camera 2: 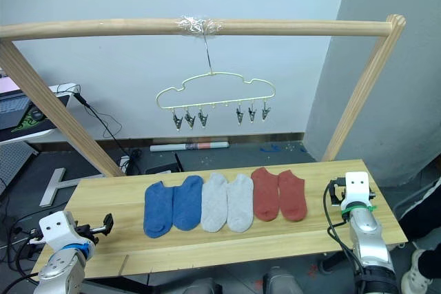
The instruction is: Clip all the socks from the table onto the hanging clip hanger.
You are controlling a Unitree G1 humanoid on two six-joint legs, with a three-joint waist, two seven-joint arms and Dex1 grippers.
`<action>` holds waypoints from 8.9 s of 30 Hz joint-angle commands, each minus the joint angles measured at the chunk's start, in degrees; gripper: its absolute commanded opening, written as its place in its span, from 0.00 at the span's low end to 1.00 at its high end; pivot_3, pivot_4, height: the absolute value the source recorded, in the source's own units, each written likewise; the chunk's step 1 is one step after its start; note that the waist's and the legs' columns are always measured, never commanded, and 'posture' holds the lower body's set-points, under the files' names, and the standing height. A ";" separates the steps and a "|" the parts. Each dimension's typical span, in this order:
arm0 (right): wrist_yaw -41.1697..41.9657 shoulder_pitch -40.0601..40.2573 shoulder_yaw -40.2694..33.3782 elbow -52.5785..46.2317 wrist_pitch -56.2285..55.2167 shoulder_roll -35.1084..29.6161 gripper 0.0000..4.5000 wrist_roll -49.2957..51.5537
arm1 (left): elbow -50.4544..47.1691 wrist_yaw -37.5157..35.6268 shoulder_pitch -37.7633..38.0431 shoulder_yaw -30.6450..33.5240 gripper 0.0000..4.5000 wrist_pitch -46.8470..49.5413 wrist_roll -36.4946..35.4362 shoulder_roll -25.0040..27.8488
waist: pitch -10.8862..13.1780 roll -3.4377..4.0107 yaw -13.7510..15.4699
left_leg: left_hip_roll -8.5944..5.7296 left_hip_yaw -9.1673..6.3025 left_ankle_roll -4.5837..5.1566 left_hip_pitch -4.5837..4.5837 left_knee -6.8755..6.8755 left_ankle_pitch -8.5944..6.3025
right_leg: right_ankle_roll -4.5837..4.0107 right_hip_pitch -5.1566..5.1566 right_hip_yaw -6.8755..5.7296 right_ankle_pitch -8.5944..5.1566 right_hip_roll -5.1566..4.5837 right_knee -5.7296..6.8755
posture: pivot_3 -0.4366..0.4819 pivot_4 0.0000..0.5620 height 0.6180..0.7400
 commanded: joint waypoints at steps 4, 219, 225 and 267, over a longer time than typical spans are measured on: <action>-0.14 -0.11 -0.61 -2.02 -1.28 -0.50 1.00 0.11 | -1.05 1.15 -0.35 1.45 0.97 -2.42 0.90 1.90 | 0.00 -0.01 0.00 | 0.01 -0.01 0.00 0.00 0.00 0.00 | 0.00 0.00 0.00 0.00 0.00 0.00 | 0.52 0.15 1.00; 31.40 -28.19 20.32 36.86 -3.60 -2.69 0.87 -4.09 | -24.85 -16.88 -29.85 -13.75 0.00 22.59 -12.79 -2.66 | 3.20 -0.14 -0.03 | -0.12 -0.36 0.06 -0.91 0.22 -0.08 | 0.16 -0.67 -0.11 0.43 -0.15 0.15 | 0.52 0.29 1.00; 32.24 -27.67 20.68 39.30 -5.13 -3.10 0.40 -5.65 | -24.56 -17.05 -30.02 -13.91 0.00 22.62 -12.73 -2.64 | 3.19 -0.14 -0.02 | -0.12 -0.37 0.05 -0.86 0.25 -0.08 | 0.16 -0.63 -0.14 0.43 -0.23 0.18 | 0.52 0.29 1.00; 36.17 -30.48 32.89 -3.24 3.72 10.93 0.01 -5.06 | -29.48 -11.28 -31.47 0.97 0.00 49.72 -40.49 -2.71 | 3.31 -0.16 0.29 | -0.21 -1.08 -0.42 -1.00 0.20 0.18 | 0.15 -0.69 -0.45 0.43 -0.44 0.18 | 0.55 0.28 1.00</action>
